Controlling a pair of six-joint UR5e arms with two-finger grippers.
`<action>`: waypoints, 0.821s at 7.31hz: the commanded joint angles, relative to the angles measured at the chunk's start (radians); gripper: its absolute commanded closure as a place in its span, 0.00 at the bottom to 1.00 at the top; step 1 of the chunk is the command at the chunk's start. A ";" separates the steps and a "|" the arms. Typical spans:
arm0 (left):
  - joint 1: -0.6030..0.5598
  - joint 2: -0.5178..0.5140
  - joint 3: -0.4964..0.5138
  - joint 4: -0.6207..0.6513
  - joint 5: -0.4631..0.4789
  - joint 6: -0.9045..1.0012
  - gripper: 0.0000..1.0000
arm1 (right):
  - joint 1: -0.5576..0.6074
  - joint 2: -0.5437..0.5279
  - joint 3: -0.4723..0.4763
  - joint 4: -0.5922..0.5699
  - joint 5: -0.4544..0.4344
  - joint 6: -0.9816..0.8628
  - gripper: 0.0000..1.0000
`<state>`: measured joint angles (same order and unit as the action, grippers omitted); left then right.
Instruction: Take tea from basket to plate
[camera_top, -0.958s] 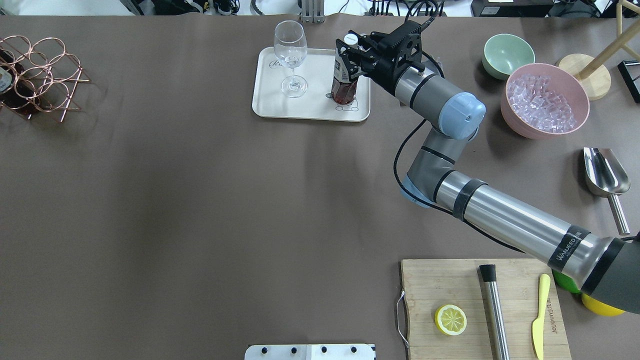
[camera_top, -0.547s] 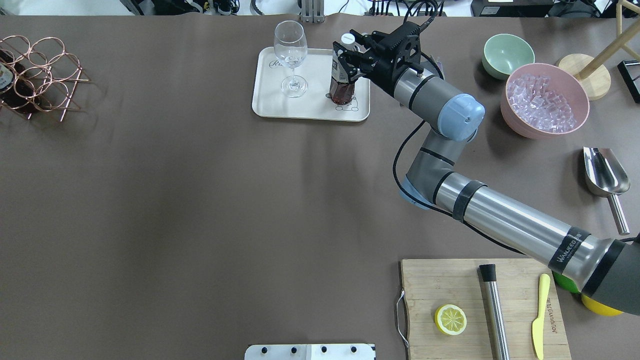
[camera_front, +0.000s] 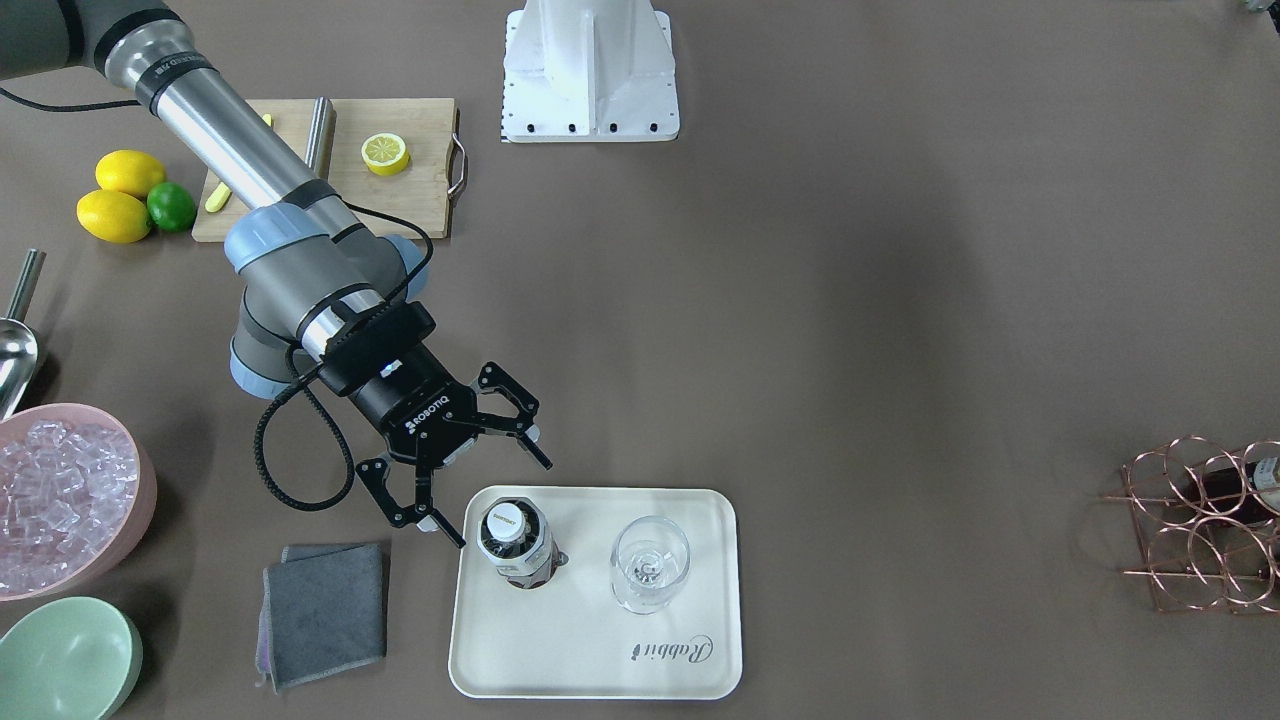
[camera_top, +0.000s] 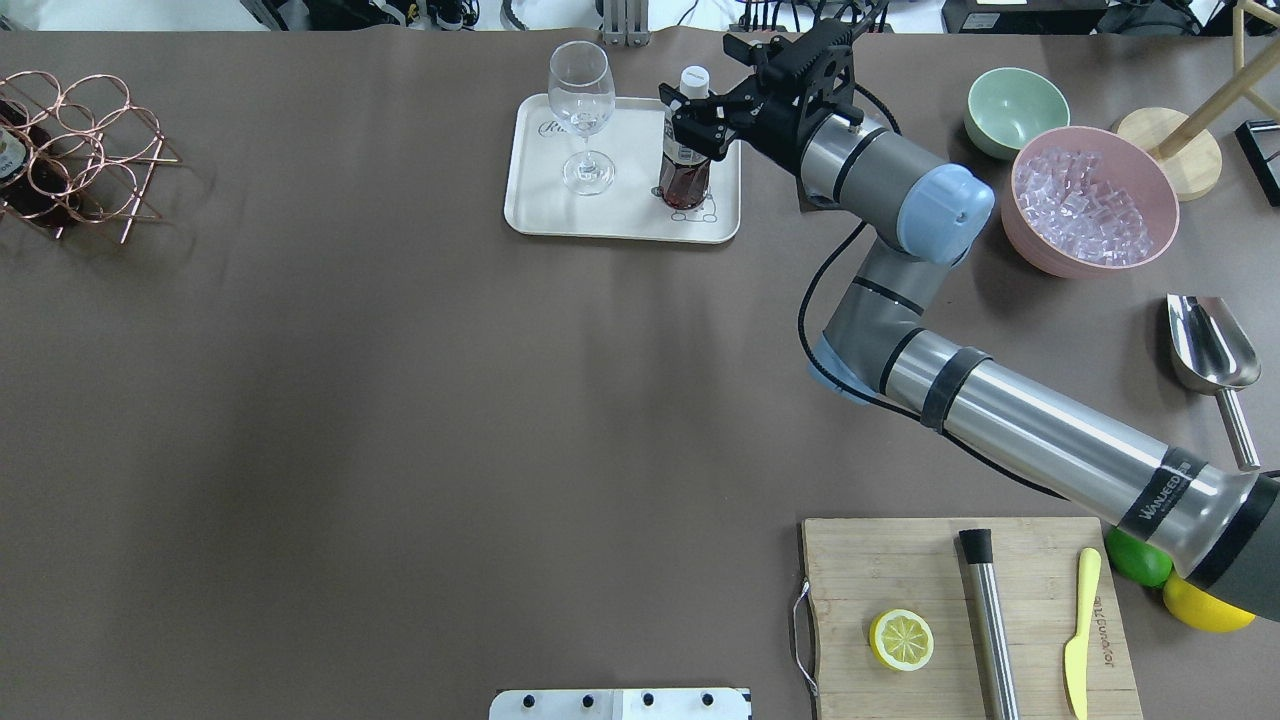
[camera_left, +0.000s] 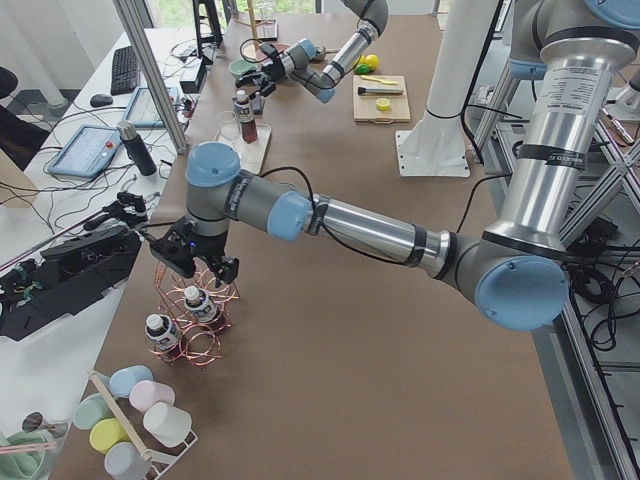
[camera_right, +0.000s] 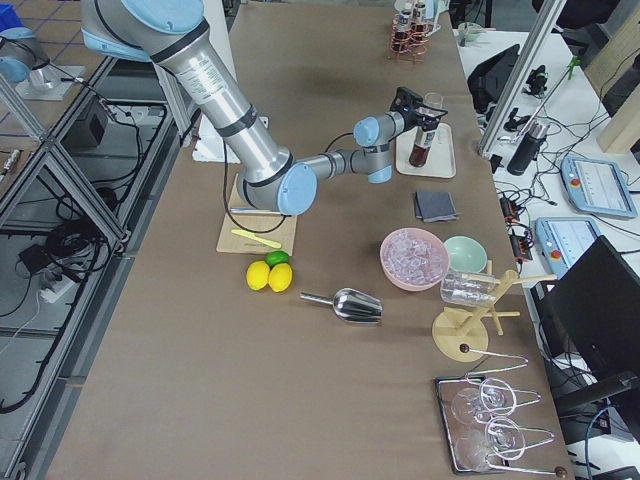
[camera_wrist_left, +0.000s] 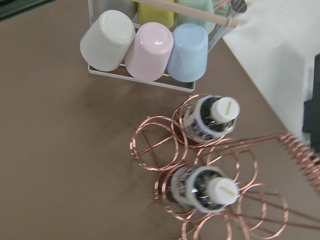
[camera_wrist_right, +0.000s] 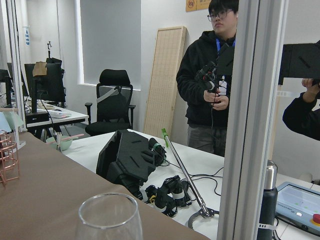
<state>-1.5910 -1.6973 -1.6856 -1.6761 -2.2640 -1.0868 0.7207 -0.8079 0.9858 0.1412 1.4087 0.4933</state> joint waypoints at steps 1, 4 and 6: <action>-0.013 0.230 -0.034 -0.004 0.003 0.758 0.04 | 0.106 -0.031 0.091 -0.066 0.157 0.007 0.00; -0.024 0.265 -0.011 -0.010 -0.043 0.869 0.04 | 0.209 -0.129 0.213 -0.248 0.475 0.129 0.00; -0.023 0.269 -0.003 -0.001 -0.245 0.829 0.04 | 0.258 -0.227 0.334 -0.474 0.664 0.145 0.00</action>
<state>-1.6144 -1.4309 -1.6907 -1.6816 -2.3842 -0.2248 0.9352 -0.9615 1.2266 -0.1412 1.9077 0.6165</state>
